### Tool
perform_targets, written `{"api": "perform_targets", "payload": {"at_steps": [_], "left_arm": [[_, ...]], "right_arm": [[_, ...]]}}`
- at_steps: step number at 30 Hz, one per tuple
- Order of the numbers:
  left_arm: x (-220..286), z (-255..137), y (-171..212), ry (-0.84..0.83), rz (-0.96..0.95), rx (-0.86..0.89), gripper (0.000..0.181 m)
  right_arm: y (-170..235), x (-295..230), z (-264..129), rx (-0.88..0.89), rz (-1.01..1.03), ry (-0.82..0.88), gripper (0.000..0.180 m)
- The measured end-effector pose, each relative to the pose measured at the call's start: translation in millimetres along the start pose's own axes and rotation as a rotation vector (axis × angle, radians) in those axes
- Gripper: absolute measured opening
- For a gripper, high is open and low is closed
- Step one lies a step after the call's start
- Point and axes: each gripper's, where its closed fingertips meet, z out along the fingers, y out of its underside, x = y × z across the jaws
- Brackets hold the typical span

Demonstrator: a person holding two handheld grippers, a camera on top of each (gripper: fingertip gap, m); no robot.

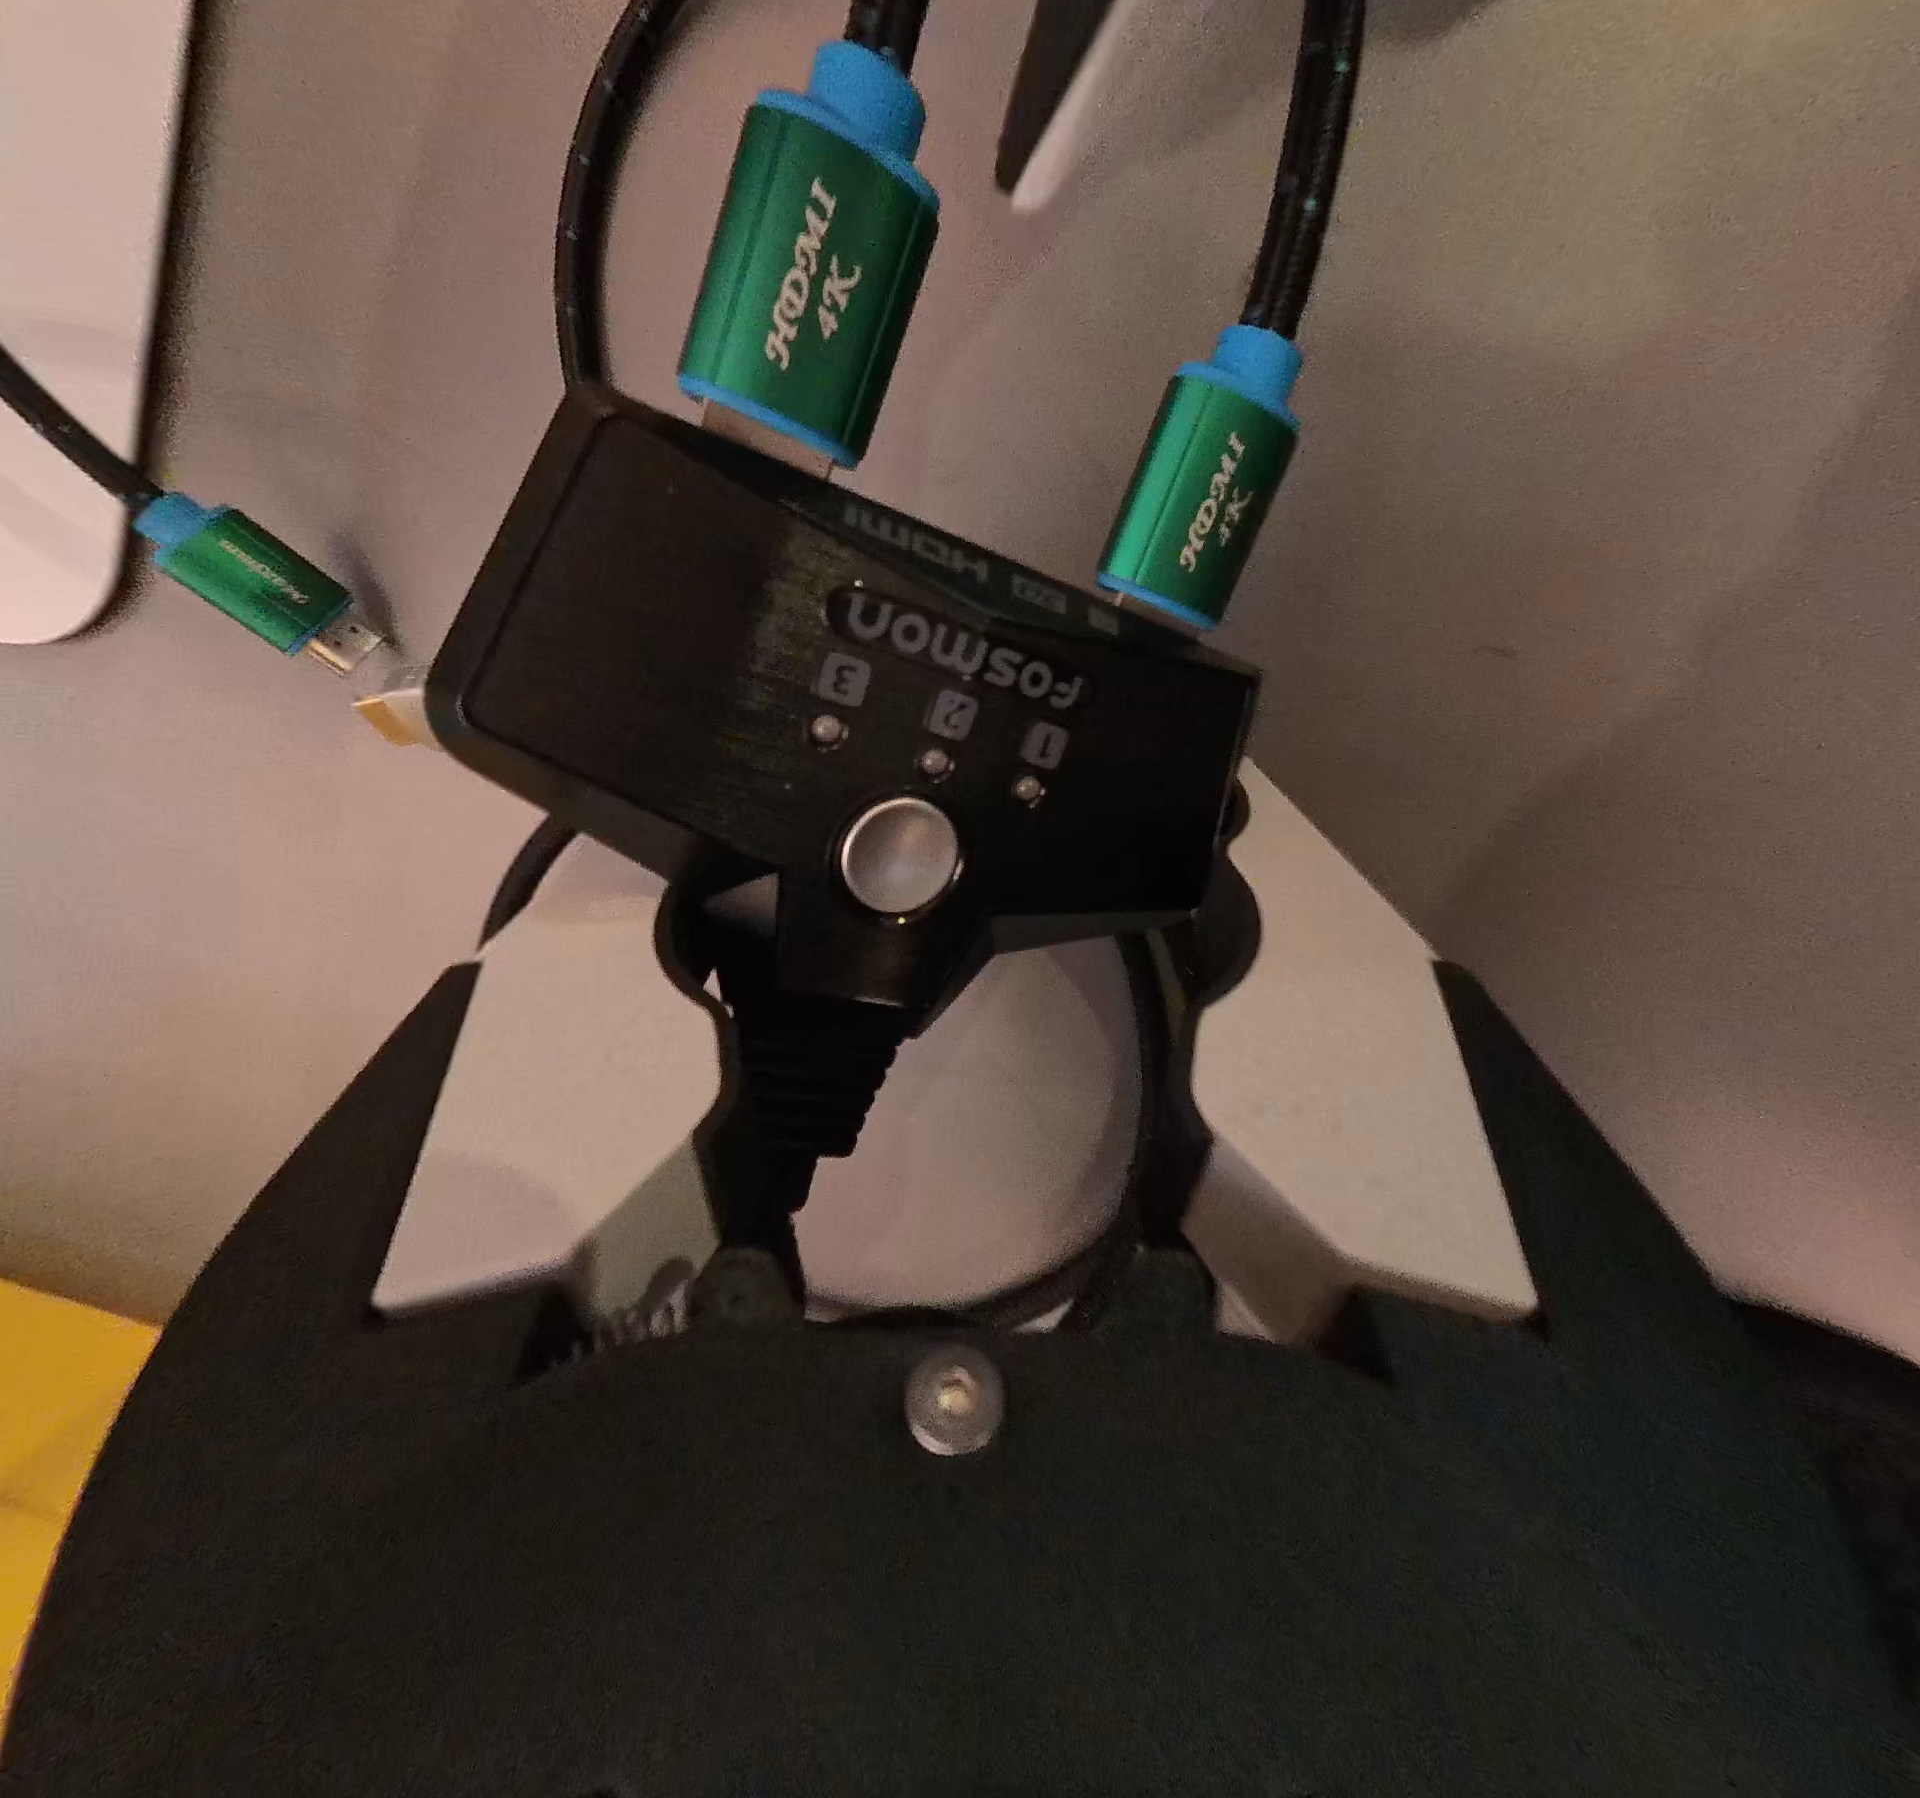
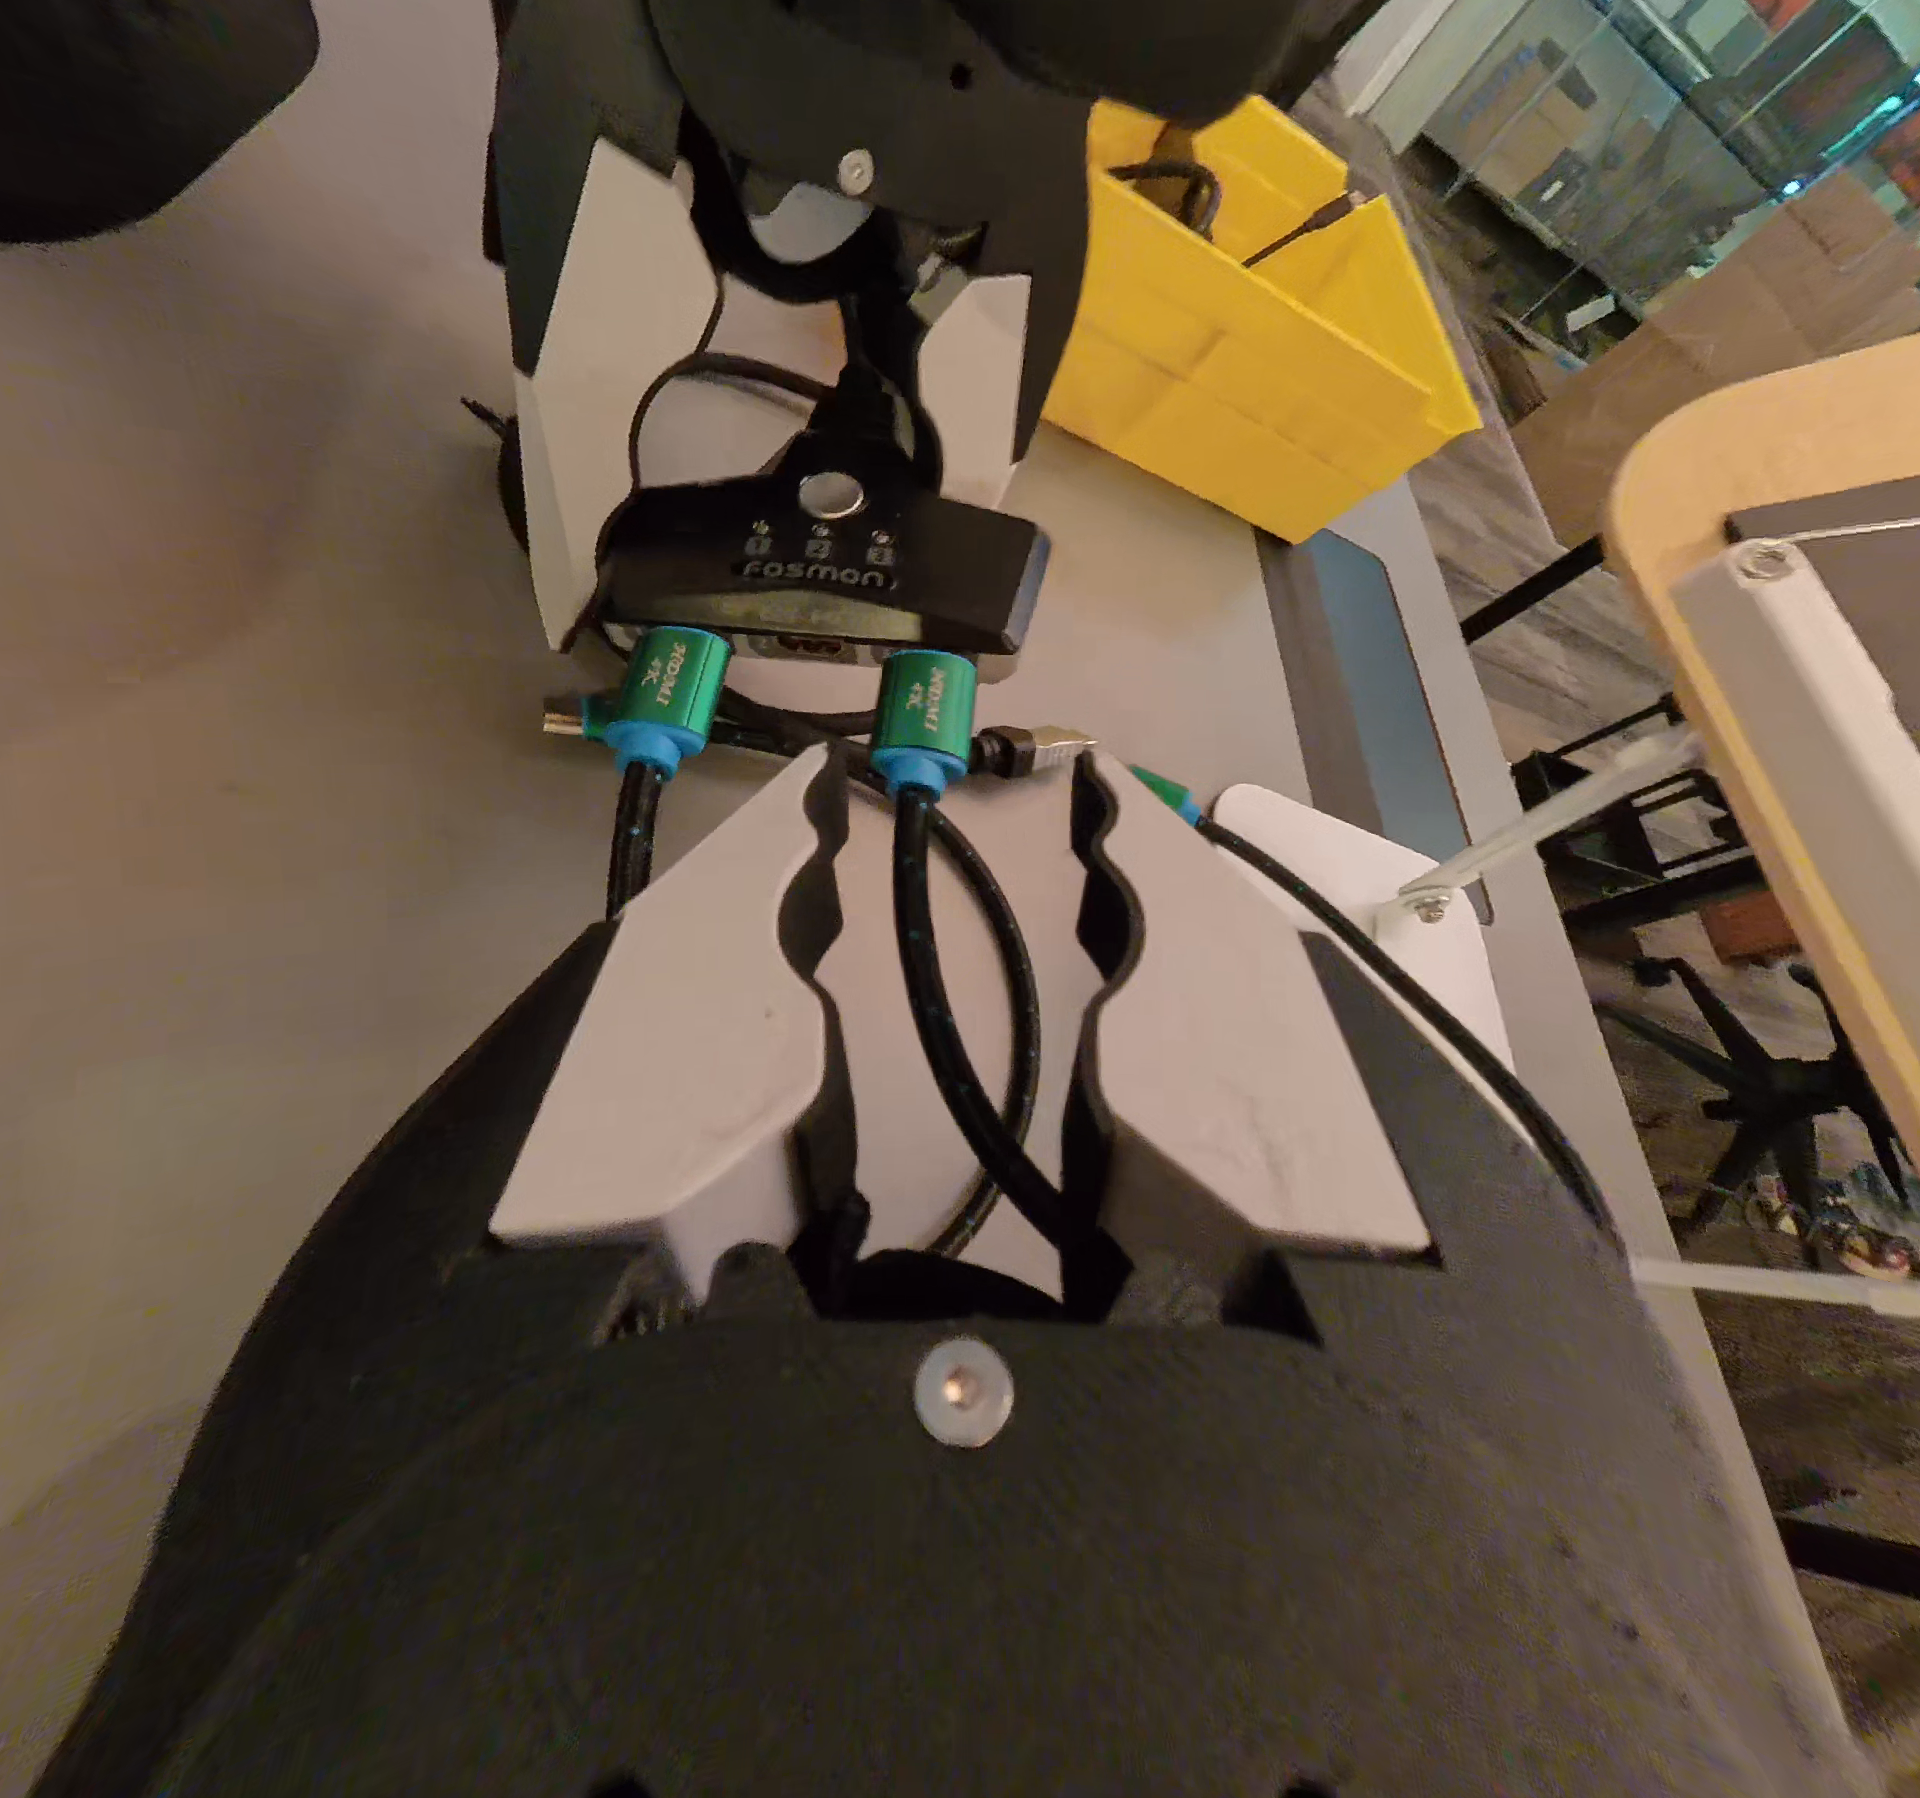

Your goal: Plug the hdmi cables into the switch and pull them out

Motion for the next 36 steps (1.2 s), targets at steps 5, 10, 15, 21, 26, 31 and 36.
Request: {"api": "perform_targets", "payload": {"at_steps": [5,10,15,21,26,31,36], "left_arm": [[-7.7,2.0,-0.6,-0.084,0.009,-0.005,0.092],[-13.0,4.9,-0.2,-0.195,0.068,-0.035,0.092],[-17.9,2.2,-10.2,-0.420,0.253,-0.106,0.092],[-13.2,-0.6,-23.7,-0.585,0.452,-0.163,0.092],[-9.4,0.7,-28.9,-0.632,0.528,-0.200,0.092],[-14.2,-3.1,-30.8,-0.673,0.529,-0.184,0.091],[-15.1,-6.2,-35.9,-0.703,0.541,-0.191,0.089]], "right_arm": [[-4.9,7.3,-9.9,0.040,0.063,-0.001,0.044],[-17.4,2.7,-9.6,0.050,0.118,-0.044,0.046],[-17.5,-12.8,5.0,-0.023,0.204,-0.139,0.044],[-8.5,-32.6,14.3,-0.173,0.296,-0.267,0.046],[-9.8,-49.1,22.8,-0.170,0.367,-0.399,0.031],[-14.9,-48.3,18.7,-0.146,0.407,-0.429,0.023],[-18.5,-50.9,13.3,-0.133,0.441,-0.470,0.022]]}}
